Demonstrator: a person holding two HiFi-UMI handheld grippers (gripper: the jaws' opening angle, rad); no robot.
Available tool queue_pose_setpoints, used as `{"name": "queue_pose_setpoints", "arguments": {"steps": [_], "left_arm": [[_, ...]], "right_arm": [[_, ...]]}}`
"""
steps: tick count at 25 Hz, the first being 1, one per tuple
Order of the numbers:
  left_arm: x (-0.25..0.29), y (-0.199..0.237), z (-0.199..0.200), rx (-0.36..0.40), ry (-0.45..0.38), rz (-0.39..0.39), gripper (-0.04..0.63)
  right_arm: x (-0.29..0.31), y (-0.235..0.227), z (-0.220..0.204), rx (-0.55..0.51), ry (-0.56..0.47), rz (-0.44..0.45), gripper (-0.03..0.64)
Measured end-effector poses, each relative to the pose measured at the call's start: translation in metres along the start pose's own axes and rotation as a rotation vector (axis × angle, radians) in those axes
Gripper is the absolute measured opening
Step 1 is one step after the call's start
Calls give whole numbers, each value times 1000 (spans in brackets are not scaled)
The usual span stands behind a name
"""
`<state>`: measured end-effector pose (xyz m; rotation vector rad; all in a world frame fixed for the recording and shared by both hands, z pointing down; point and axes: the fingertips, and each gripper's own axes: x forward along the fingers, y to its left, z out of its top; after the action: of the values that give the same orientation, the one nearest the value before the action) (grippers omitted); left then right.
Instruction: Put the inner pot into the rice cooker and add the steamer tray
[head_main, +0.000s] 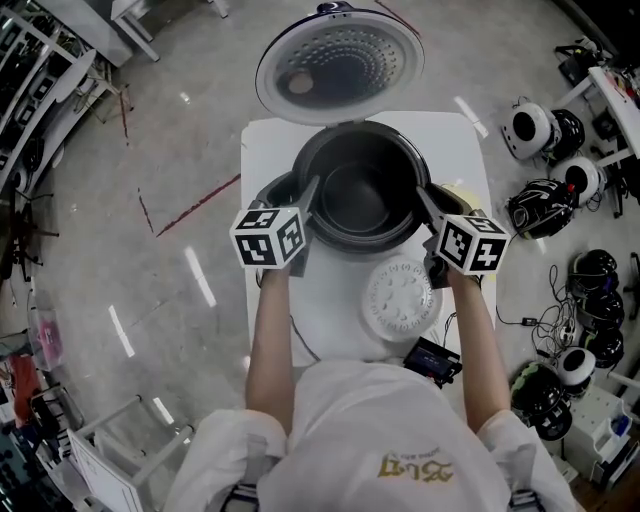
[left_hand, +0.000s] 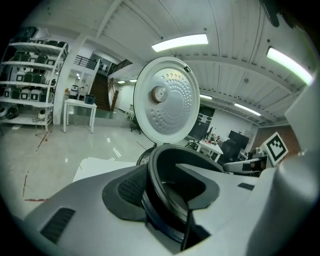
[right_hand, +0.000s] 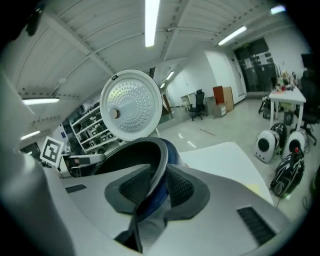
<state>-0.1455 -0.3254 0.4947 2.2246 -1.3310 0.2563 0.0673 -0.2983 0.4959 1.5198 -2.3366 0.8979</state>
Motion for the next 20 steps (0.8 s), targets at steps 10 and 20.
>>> {"name": "queue_pose_setpoints", "arguments": {"steps": [10,20], "left_arm": [[-19,9,-1,-36,-91,73,224],[-68,-16,-28,-91,-157,96,237]], "right_arm": [[-20,-4,-3,-5,-48,-28,142],[-61,-12,-37,23,-47,3,138]]}}
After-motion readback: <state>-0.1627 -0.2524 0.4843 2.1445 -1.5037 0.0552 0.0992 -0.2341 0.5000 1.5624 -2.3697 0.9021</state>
